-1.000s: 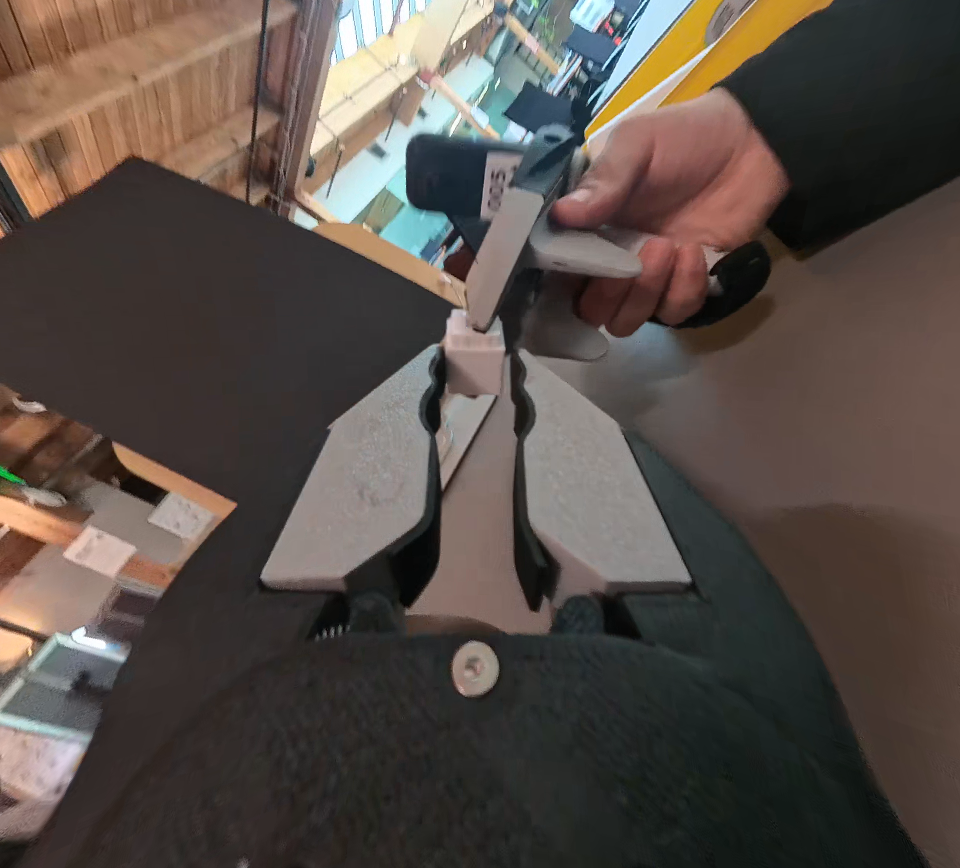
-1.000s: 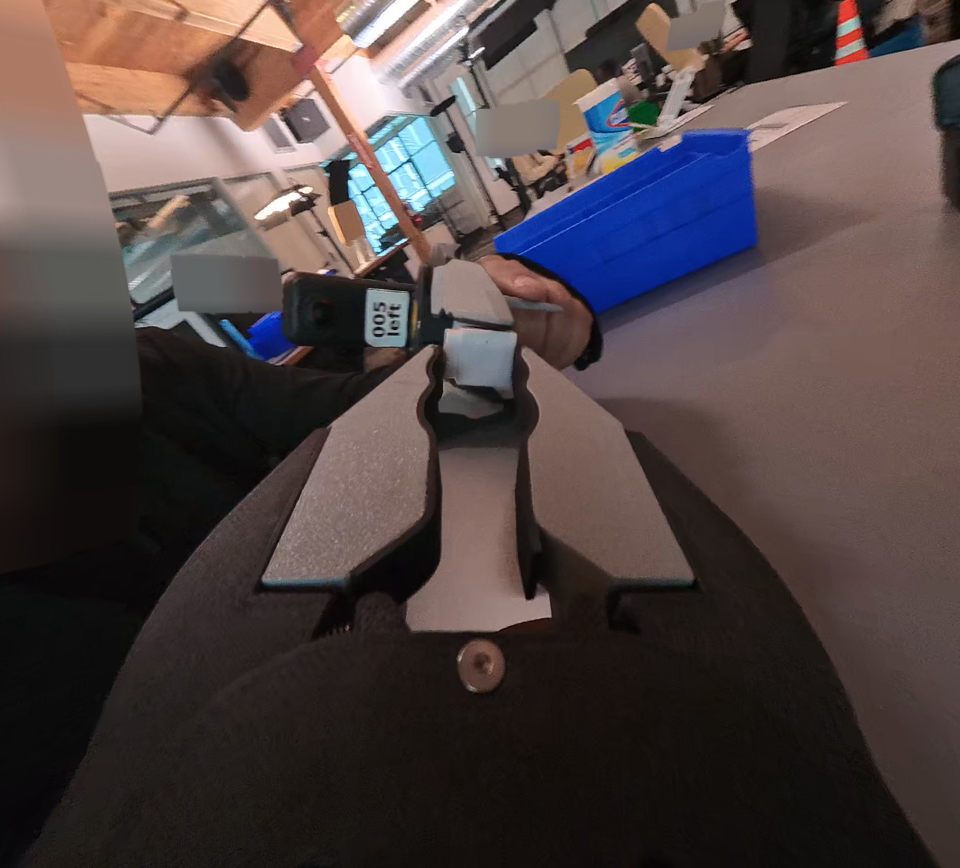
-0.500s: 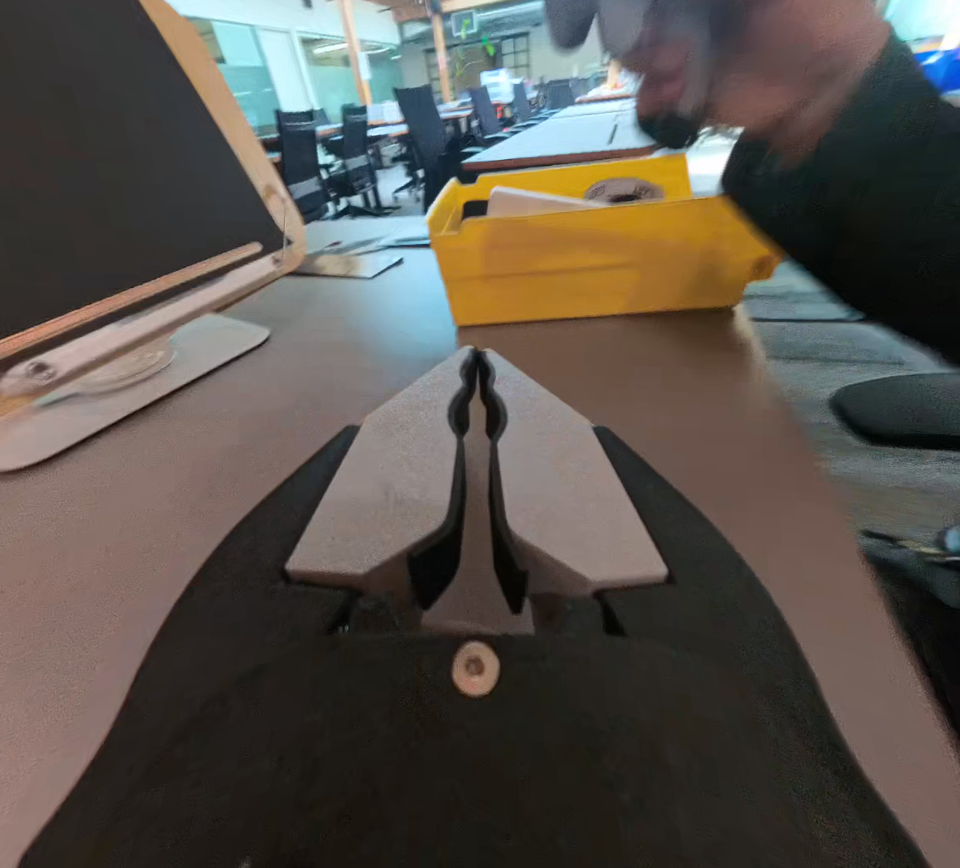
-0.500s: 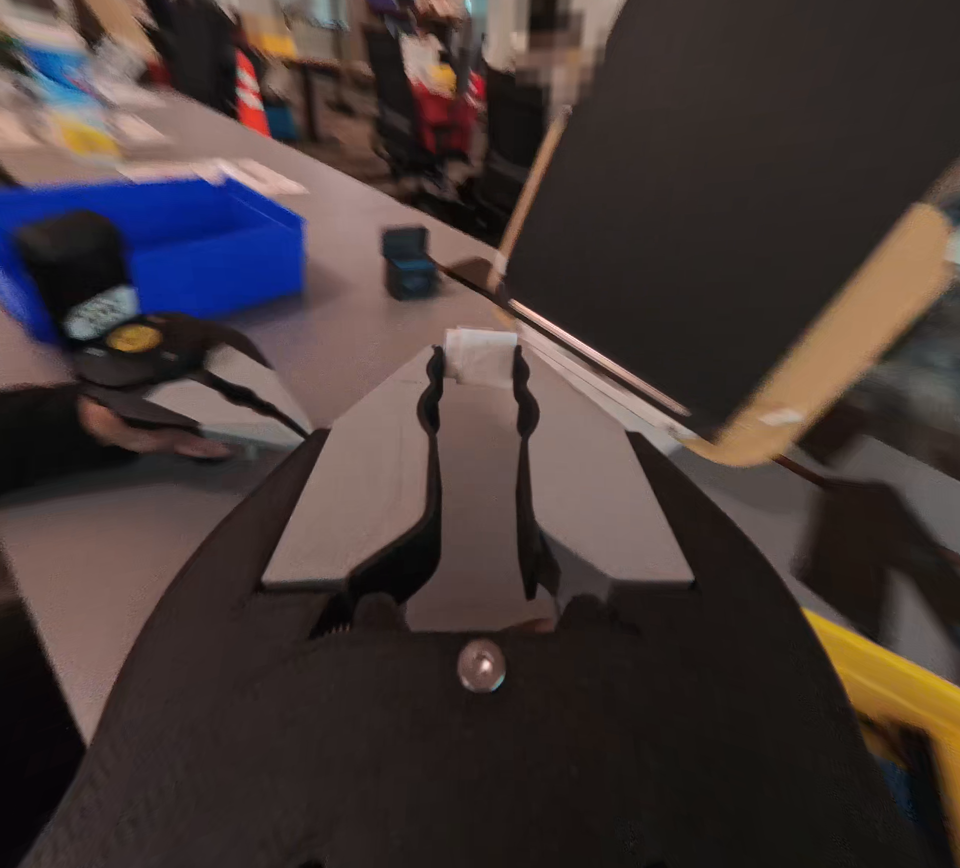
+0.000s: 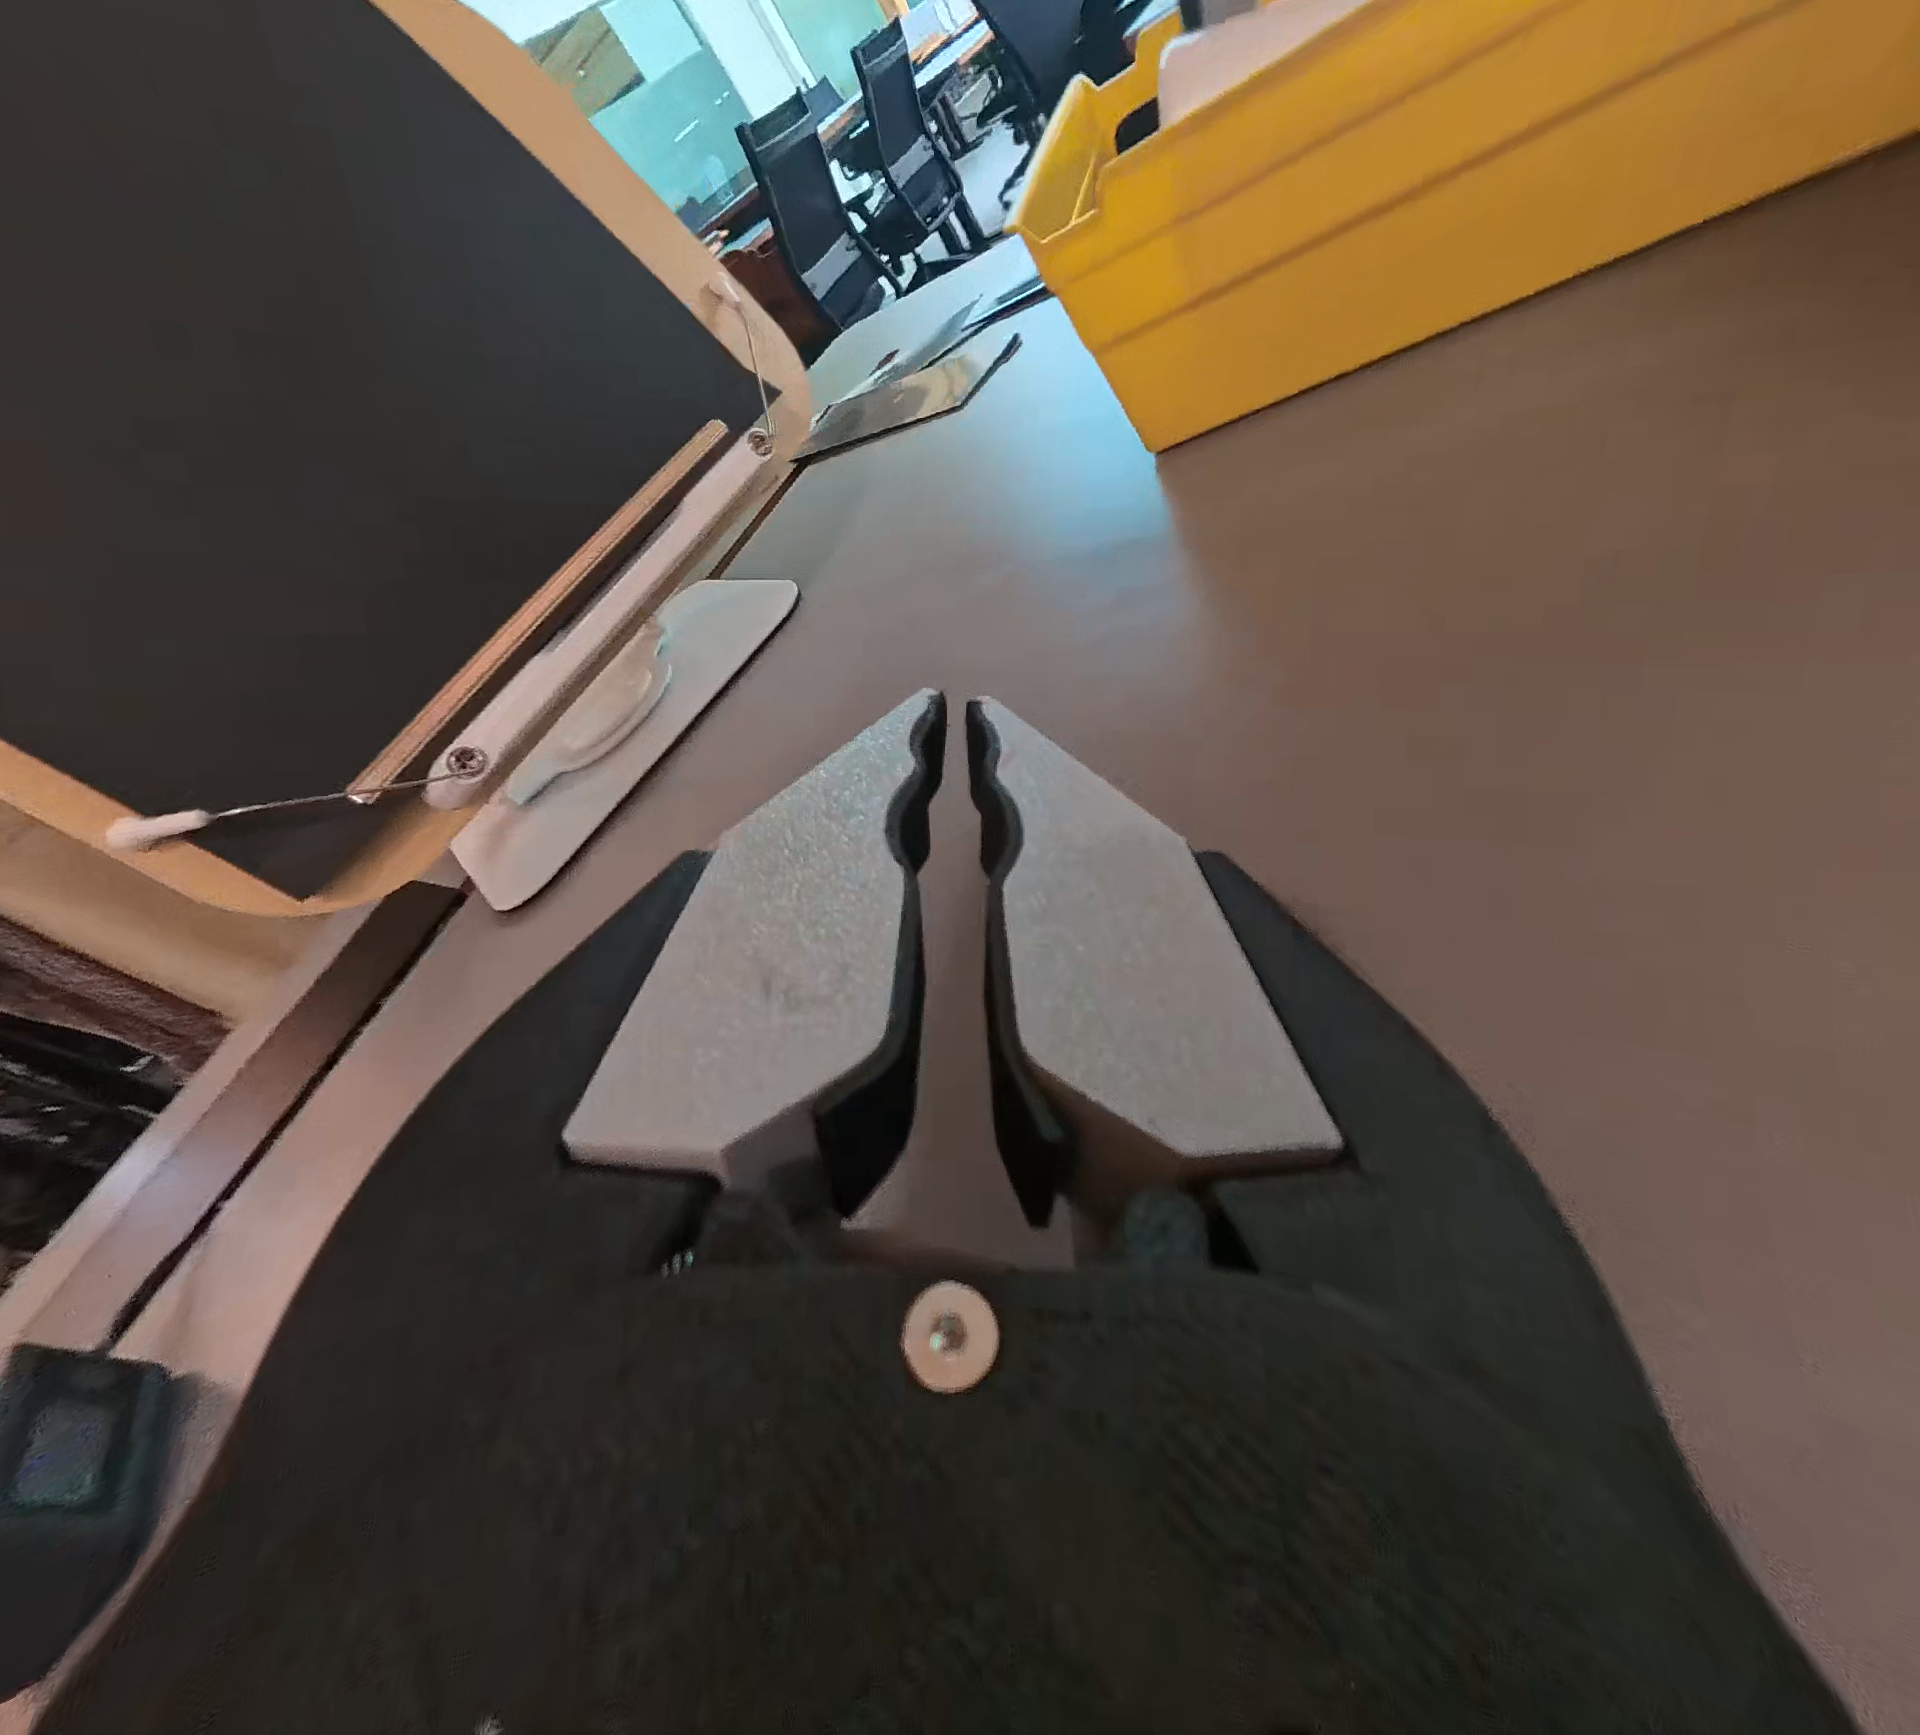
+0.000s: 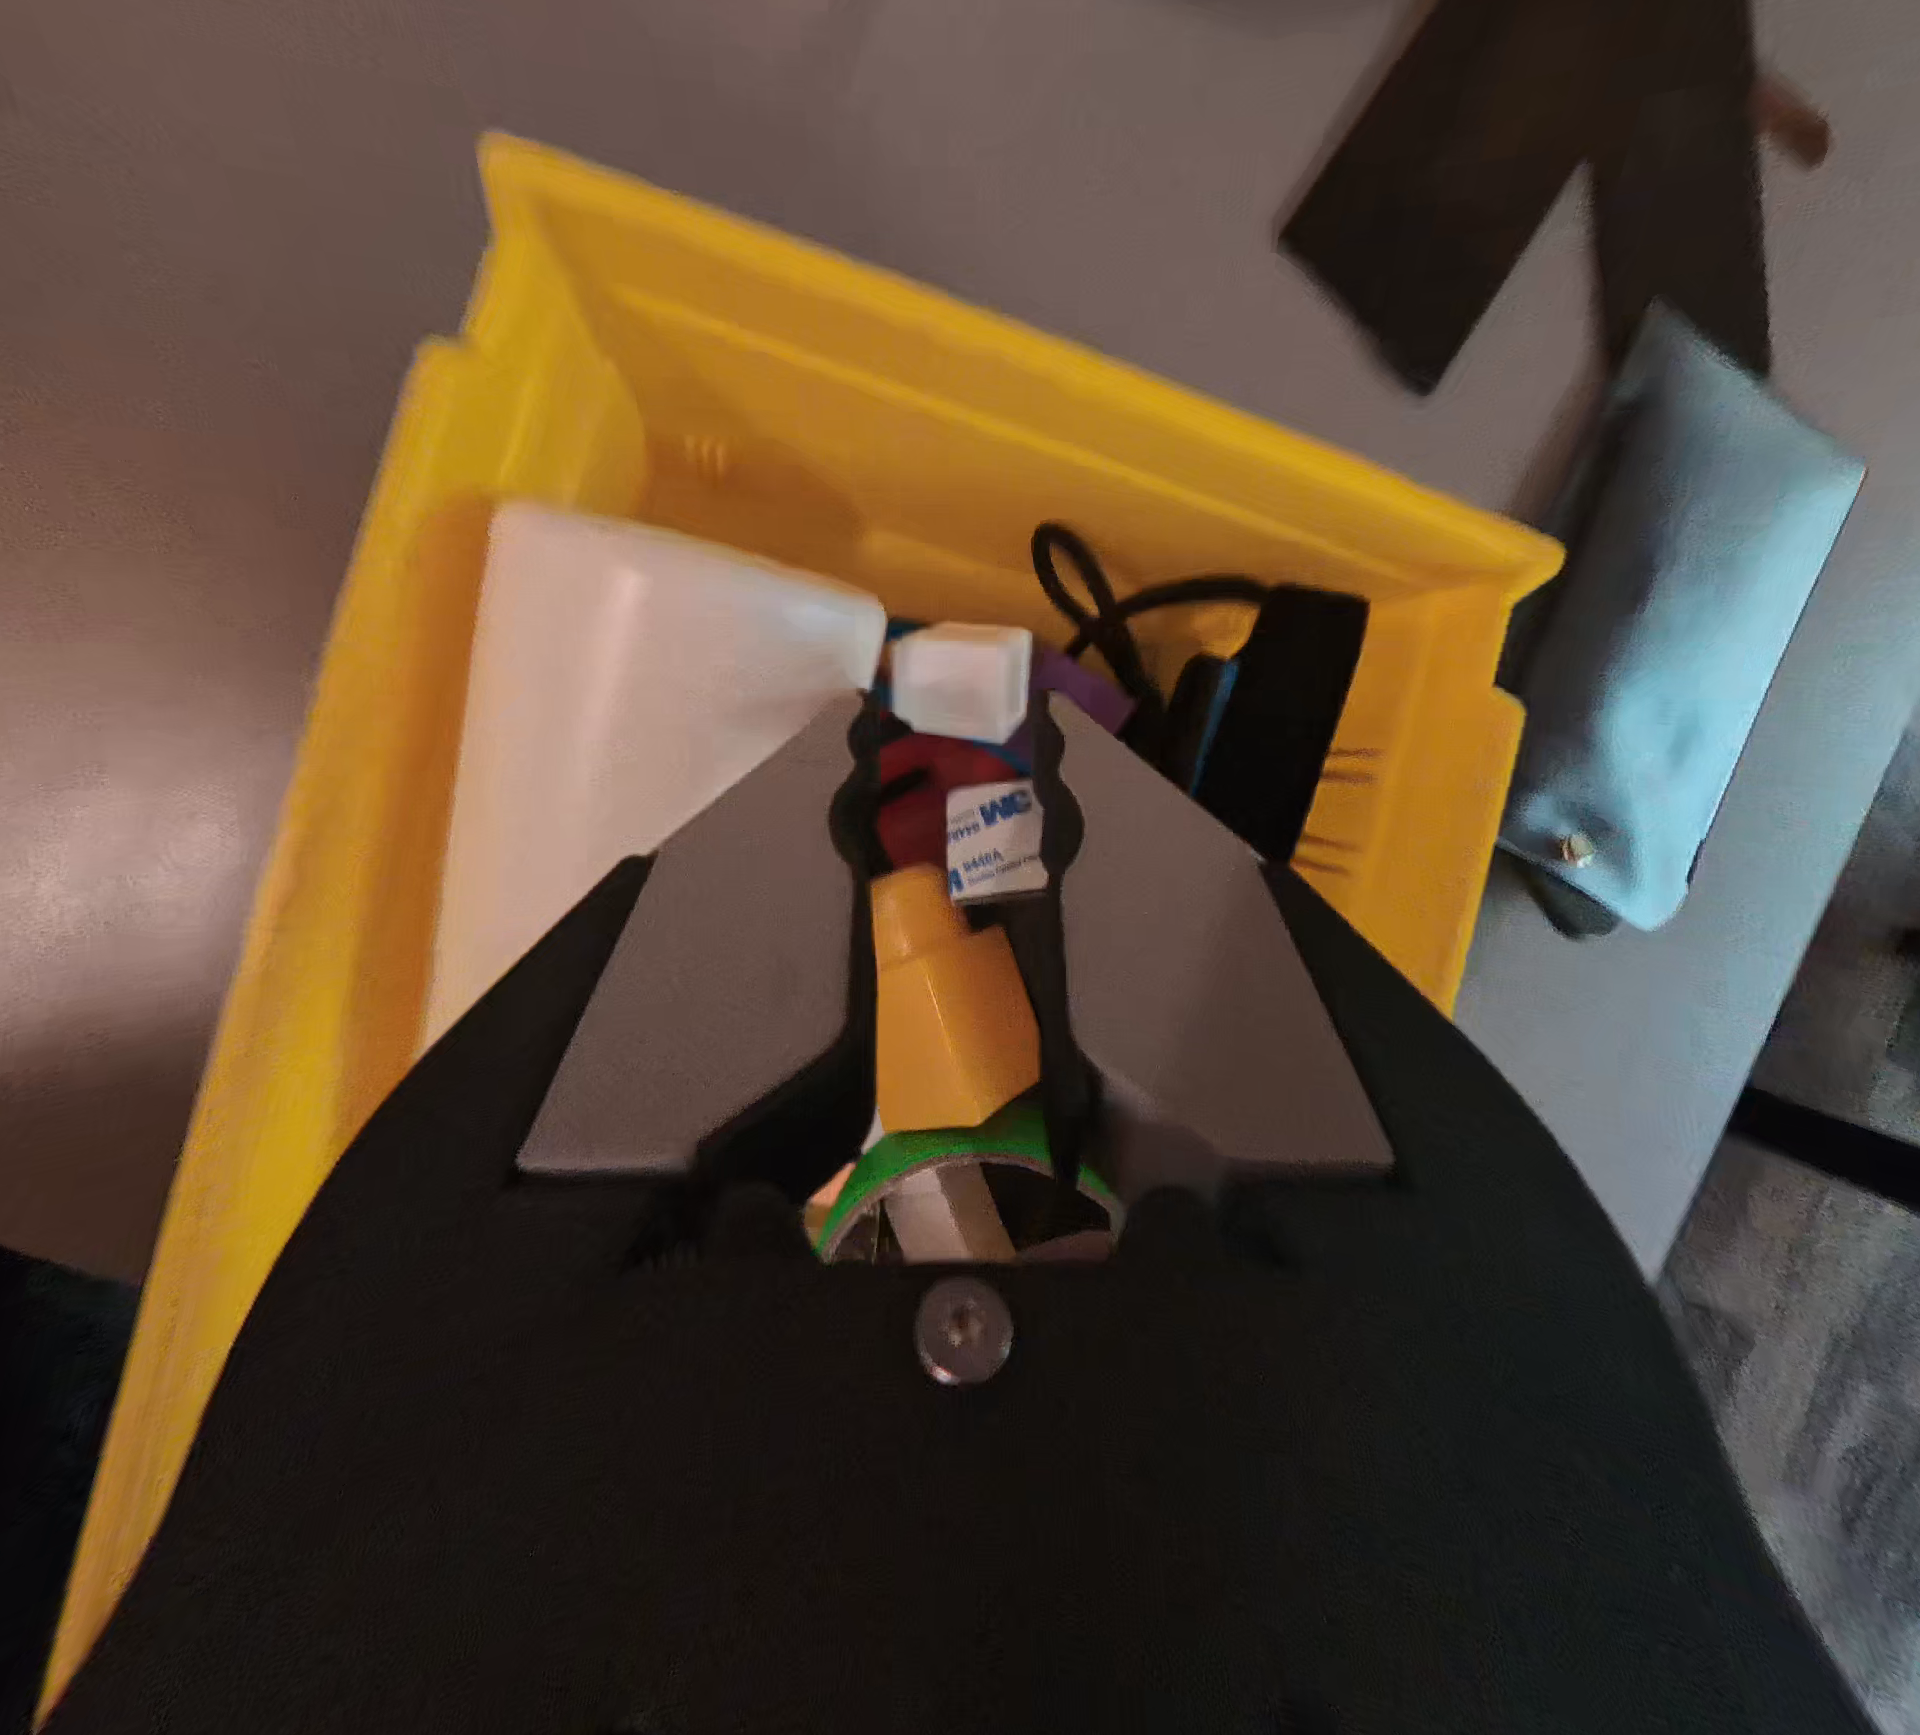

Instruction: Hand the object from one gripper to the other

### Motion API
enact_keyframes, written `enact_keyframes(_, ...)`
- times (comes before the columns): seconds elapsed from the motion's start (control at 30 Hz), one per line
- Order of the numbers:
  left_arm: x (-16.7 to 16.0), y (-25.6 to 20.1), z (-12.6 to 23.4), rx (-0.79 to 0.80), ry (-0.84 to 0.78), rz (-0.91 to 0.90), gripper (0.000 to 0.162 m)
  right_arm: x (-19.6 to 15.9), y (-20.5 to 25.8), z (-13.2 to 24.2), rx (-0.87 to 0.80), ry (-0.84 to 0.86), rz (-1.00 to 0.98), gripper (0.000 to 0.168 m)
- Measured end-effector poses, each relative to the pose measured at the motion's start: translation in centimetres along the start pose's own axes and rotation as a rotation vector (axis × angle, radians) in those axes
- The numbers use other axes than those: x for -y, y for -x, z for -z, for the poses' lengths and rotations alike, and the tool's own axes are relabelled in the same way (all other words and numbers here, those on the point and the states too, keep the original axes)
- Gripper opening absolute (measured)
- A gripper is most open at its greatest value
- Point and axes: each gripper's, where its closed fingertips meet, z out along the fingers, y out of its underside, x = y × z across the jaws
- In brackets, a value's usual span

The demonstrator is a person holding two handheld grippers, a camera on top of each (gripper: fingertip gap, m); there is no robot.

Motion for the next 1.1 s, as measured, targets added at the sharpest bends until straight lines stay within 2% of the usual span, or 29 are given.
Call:
enact_keyframes(0.1,-0.1,-0.2,0.0,0.019,0.001,-0.054,0.002,-1.4,-0.4,0.2,-0.042,0.060,0.041,0.037)
enact_keyframes(0.2,-0.7,0.6,0.1,0.059,0.026,-0.066,0.001,-0.7,-0.7,2.3,-0.080,-0.004,0.041,0.045)
enact_keyframes(0.3,-0.8,2.1,0.8,0.114,0.024,0.016,0.002,-0.2,-0.7,4.8,-0.107,-0.048,0.014,0.064)
enact_keyframes(0.37,-0.7,2.8,1.2,0.133,0.003,0.070,0.006,0.9,0.0,6.6,-0.111,-0.125,0.014,0.064)
enact_keyframes(0.47,-0.7,3.7,1.5,0.147,-0.017,0.137,0.009,2.9,2.8,8.2,-0.012,-0.236,-0.013,0.068)
enact_keyframes(0.6,-1.0,4.3,2.0,0.177,-0.002,0.177,0.025,5.7,7.9,9.2,0.171,-0.352,-0.039,0.080)
enact_keyframes(0.73,-0.9,5.4,3.3,0.263,-0.036,0.206,0.030,7.9,12.7,8.4,0.286,-0.425,-0.021,0.083)
enact_keyframes(0.9,-0.6,6.4,5.0,0.364,-0.083,0.216,0.028,8.3,17.3,4.6,0.361,-0.371,0.039,0.079)
enact_keyframes(1.0,-0.4,6.5,5.8,0.387,-0.107,0.255,0.026,8.3,18.8,3.9,0.400,-0.383,0.038,0.075)
enact_keyframes(1.1,-0.5,5.9,6.0,0.375,-0.079,0.309,0.039,8.7,18.6,4.2,0.406,-0.431,-0.005,0.076)
